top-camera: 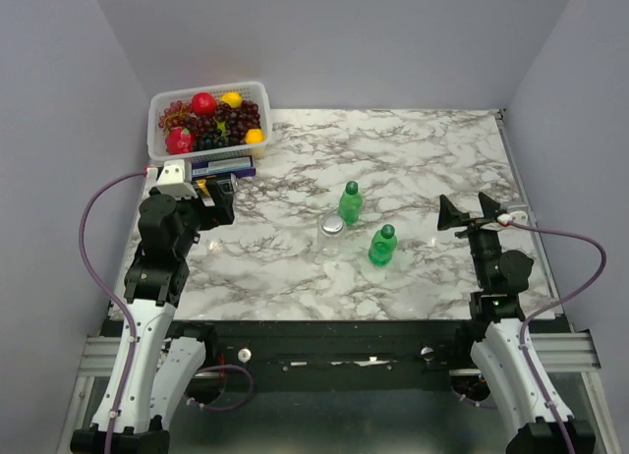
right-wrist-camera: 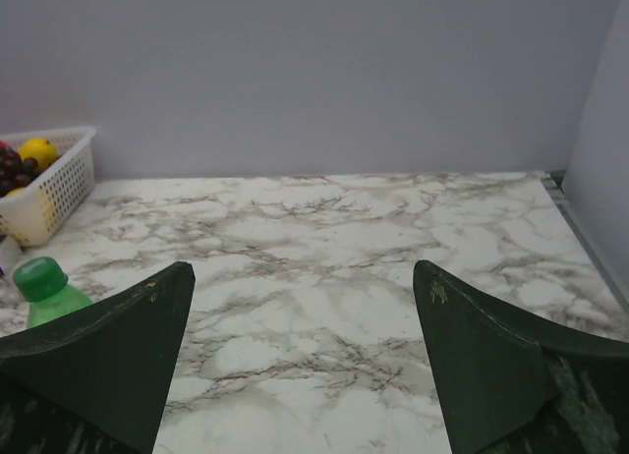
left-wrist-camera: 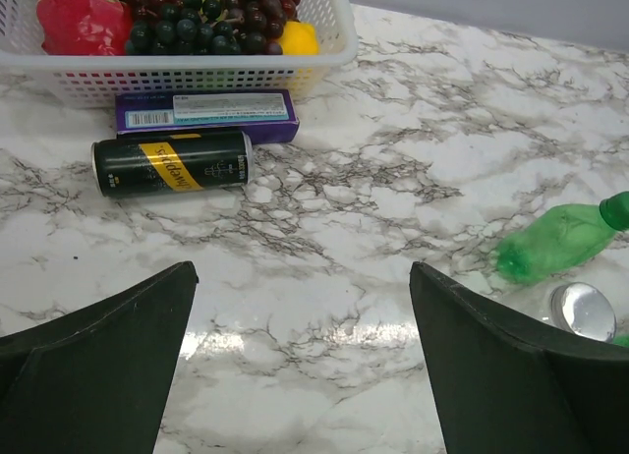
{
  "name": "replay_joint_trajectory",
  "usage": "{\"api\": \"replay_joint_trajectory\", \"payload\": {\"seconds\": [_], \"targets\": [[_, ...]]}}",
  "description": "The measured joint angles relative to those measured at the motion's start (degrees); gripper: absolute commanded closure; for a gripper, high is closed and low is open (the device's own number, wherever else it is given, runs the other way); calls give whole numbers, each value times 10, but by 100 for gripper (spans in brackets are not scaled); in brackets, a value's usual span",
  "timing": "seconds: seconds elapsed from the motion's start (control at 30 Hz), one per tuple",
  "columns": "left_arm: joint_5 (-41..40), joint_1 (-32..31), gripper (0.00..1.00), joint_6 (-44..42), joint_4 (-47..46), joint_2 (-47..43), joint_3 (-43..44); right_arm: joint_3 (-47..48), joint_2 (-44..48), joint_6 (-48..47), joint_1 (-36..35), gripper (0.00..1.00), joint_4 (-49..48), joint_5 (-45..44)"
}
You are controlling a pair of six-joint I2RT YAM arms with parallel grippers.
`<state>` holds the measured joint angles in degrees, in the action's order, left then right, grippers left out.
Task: Unscrew the bottle caps
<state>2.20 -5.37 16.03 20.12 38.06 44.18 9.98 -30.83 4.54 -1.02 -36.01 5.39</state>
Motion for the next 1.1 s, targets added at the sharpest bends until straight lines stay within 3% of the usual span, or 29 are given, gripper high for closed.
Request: {"api": "replay_joint_trajectory", "payload": {"seconds": [0.27, 0.43, 0.47, 0.6, 0.83, 0.97, 1.1], "targets": [[-2, 0, 1, 25, -1, -3, -3, 63, 116, 137, 0, 0, 200, -64], [26, -1, 2, 36, -9, -8, -16, 70, 179, 165, 0, 1, 234, -53], [43, -3, 2, 36, -13, -7, -17, 69, 183, 165, 0, 5, 235, -42], [62, -32, 2, 32, -17, 22, -7, 101, 145, 162, 0, 15, 279, 12], [23, -190, 1, 6, 6, 133, 108, 272, -30, 148, -14, 18, 420, 92], [23, -241, 1, -11, 1, 218, 205, 314, -81, 144, -141, 25, 488, 40], [44, -244, 1, -14, -23, 264, 208, 338, -156, 150, -287, 27, 530, -49]]}}
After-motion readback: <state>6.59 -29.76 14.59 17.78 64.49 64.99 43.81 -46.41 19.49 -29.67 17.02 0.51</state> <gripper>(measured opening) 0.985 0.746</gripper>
